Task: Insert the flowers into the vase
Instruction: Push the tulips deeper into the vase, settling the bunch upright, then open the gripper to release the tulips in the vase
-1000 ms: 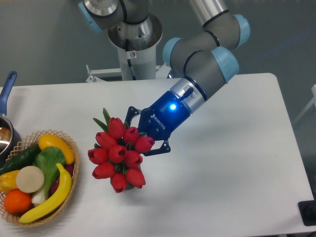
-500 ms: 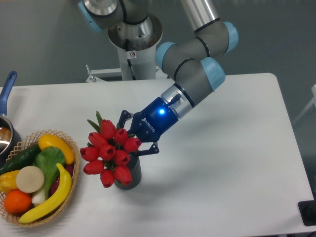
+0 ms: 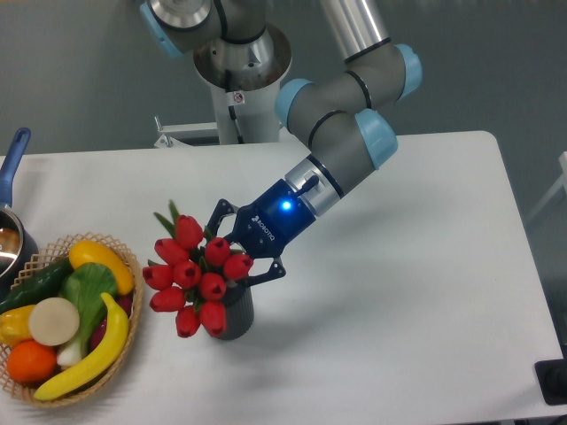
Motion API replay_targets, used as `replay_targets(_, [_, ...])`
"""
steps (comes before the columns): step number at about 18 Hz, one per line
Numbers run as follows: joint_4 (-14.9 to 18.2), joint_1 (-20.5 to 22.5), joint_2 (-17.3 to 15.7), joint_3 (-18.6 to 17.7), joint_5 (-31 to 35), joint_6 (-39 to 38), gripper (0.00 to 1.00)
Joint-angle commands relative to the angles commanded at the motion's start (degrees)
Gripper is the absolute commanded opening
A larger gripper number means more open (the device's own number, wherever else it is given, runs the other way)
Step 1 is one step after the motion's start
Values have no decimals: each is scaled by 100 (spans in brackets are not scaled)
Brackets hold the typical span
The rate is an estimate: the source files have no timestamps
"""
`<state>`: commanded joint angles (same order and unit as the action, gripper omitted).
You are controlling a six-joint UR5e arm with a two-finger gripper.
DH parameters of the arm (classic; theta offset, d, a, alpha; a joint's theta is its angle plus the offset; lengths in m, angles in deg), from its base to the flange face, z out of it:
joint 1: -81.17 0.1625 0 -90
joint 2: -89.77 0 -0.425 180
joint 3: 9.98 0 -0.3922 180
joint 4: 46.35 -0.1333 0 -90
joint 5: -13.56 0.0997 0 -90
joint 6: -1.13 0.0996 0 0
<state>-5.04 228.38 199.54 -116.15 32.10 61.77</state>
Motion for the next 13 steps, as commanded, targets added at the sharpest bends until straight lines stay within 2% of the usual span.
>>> replay_targets(3, [-17,9,18,-114,342,9,68])
replay_targets(7, [0,17,9,-167,387,9,86])
replay_targets(8, [0,17,0,-219,404,9,95])
replay_targets(9, [0,17,-17,-281,405,17,99])
replay_targets(13, [0,96,-44,-422,413,35,100])
